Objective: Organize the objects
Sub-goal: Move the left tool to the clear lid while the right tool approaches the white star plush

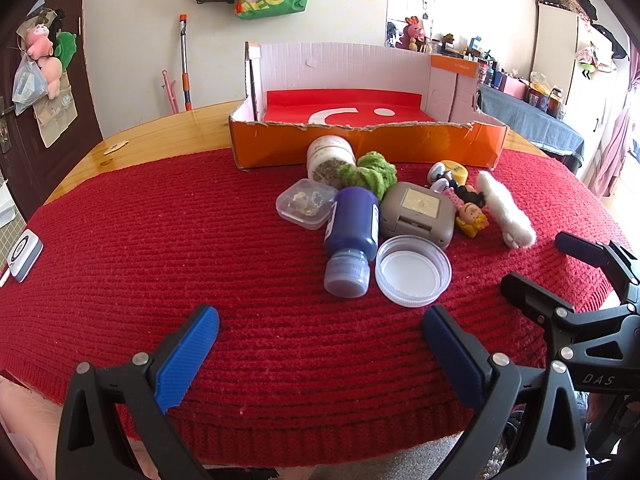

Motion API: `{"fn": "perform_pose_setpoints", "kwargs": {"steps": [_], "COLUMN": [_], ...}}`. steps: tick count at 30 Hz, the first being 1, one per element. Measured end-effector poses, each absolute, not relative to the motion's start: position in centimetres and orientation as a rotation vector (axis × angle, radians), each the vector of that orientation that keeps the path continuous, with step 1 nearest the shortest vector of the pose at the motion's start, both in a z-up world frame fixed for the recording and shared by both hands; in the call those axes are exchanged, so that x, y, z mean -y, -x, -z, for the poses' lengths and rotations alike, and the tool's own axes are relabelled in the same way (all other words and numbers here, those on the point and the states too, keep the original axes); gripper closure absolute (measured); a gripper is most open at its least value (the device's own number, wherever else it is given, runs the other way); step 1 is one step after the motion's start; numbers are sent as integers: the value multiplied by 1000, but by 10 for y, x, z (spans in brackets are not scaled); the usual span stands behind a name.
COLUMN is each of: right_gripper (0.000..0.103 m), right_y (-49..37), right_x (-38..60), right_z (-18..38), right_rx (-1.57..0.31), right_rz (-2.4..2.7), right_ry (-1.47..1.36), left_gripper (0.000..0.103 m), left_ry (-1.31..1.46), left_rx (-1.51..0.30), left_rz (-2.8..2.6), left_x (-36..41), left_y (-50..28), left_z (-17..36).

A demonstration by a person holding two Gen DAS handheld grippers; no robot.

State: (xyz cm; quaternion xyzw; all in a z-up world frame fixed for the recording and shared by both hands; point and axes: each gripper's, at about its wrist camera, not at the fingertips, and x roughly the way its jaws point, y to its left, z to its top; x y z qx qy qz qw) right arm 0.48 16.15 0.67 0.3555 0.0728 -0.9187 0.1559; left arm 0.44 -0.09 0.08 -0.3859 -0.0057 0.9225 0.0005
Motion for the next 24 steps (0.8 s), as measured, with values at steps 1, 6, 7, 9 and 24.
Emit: {"fn": "perform_pose_setpoints", "kwargs": {"steps": [1,6,7,9,24], "right_gripper": [0,0,0,0,1], "right_y": [-5,-4,-3,-2,7], "right_x": [-161,-161,-161,-161,-162], "right_z": [-7,-7,-8,-8,-10], "right_rx": [-208,-214,-214,-217,-236], "right_rz": [2631,2623,2617,2610,2568], "right_ry": [-1016,-1030,-1039,-1048,-1070], "left_gripper": [0,0,0,0,22], "left_ry": [1219,1246,1243,1239,1178], "left_rx": [13,-20,-31,-53,-50], "left_rz": [-2892,-2868,-2864,-2858,-2708], "left_x": [1,-1,-2,-5,-34], "left_y": [-4,-2,-1,-1,-7], "left_z": [-2,-6,-6,-6,-17]}}
